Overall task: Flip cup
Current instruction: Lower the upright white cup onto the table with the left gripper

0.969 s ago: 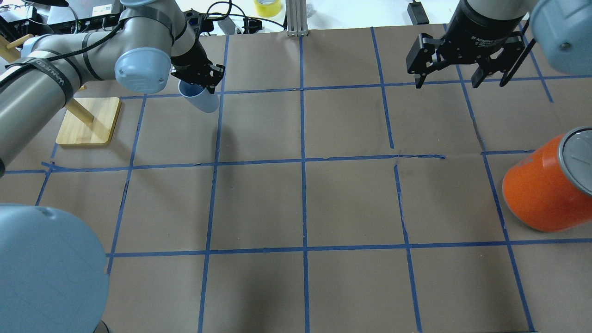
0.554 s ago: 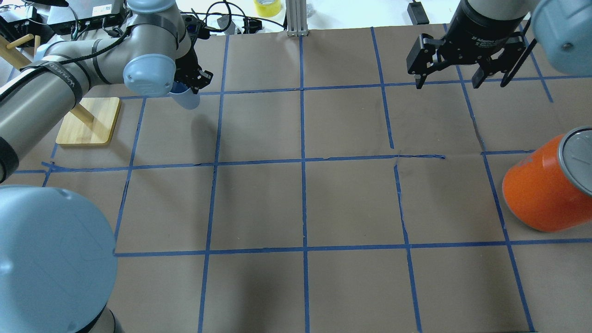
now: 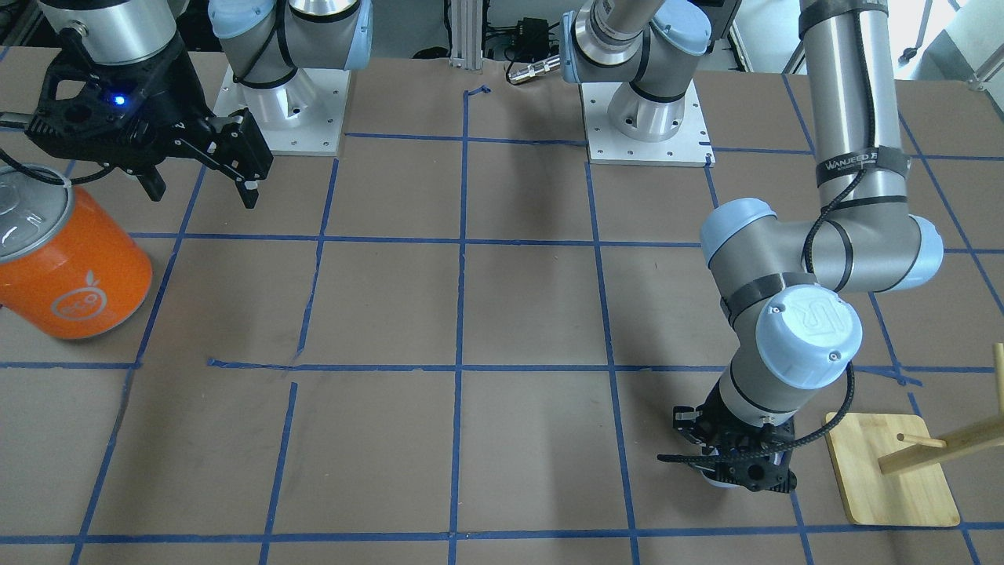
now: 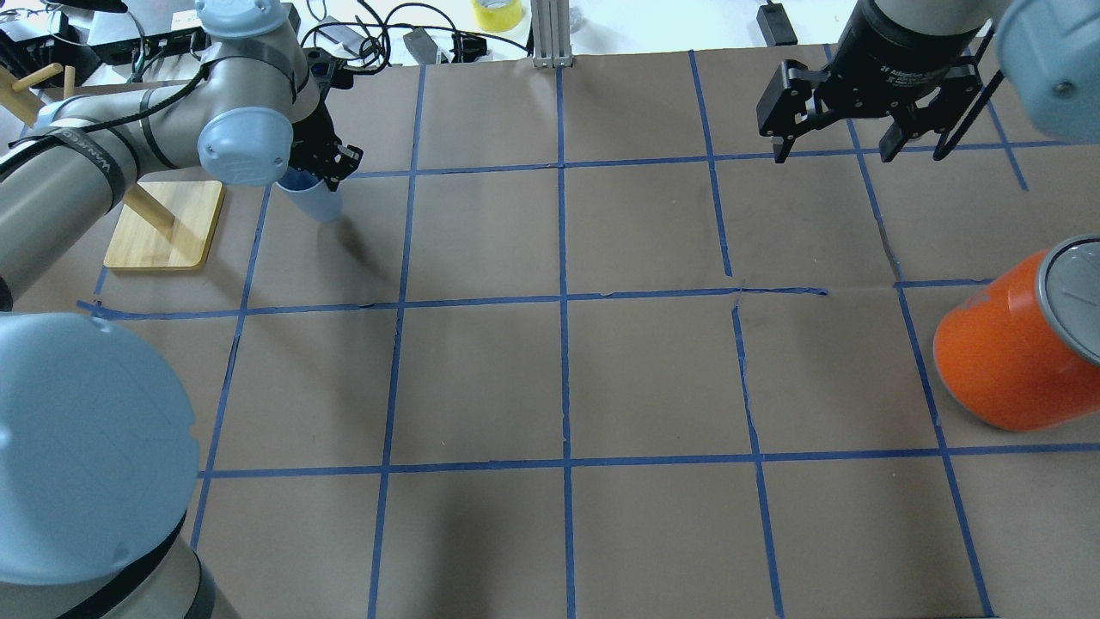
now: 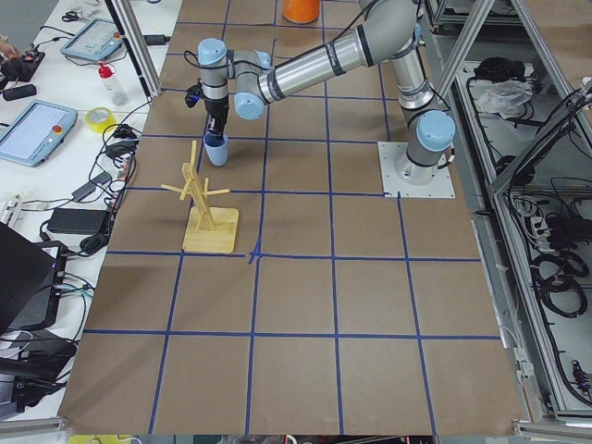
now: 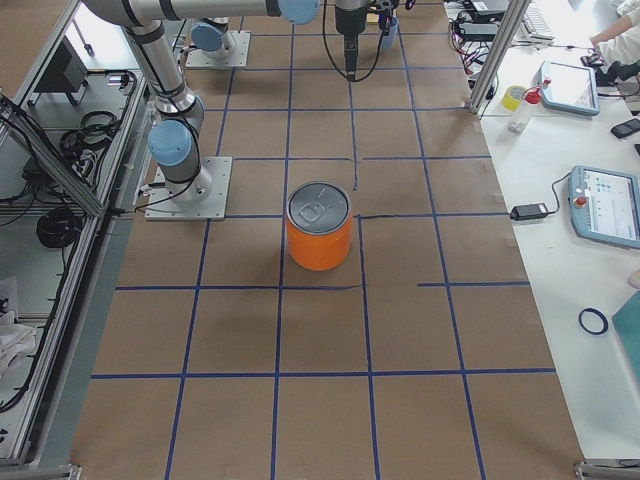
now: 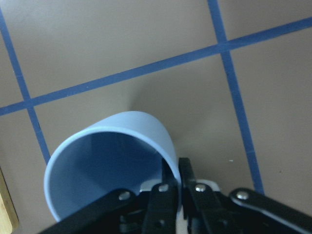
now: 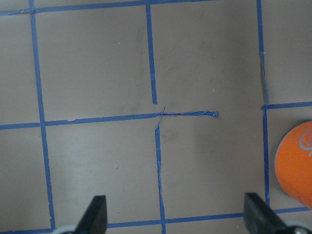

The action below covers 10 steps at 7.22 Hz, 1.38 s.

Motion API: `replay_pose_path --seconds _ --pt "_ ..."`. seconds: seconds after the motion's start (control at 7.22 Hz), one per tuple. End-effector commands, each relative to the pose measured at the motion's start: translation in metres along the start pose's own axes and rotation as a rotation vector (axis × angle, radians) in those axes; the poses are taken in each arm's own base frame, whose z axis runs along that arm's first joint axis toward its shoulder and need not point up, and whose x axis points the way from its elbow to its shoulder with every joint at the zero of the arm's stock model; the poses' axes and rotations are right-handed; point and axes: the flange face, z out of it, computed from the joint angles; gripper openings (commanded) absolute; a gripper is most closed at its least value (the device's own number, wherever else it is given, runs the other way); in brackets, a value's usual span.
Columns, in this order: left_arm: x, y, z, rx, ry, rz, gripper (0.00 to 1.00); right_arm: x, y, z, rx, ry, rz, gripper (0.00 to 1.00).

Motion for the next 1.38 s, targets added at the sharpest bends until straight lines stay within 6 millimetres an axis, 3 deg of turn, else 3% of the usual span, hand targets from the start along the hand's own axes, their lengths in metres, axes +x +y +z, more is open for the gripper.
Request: replay_pose_path --seconds 0.0,0.42,0.97,1.11,1.25 --pt "-0.001 0.01 0.01 -0.032 0.01 -0.012 0.0 0.0 0.0 0.001 -0.001 0.001 0.0 1.0" --pt "0.0 0.012 0.001 -0.029 0.014 -0.014 0.0 -0.001 0.0 0.0 0.0 0.001 -0.015 1.0" --pt "0.01 0.014 0.004 -0.032 0.071 -0.004 0.0 -0.001 0.002 -0.003 0.003 -0.004 0.0 1.0" --pt "0.009 0.011 0.006 -0.023 0.069 -0.009 0.66 -0.001 0.002 -0.003 0.005 -0.004 0.0 1.0" --pt "0.008 0.01 -0.002 -0.015 0.066 -0.03 1.0 -0.001 0.002 -0.003 0.005 -0.006 0.0 1.0"
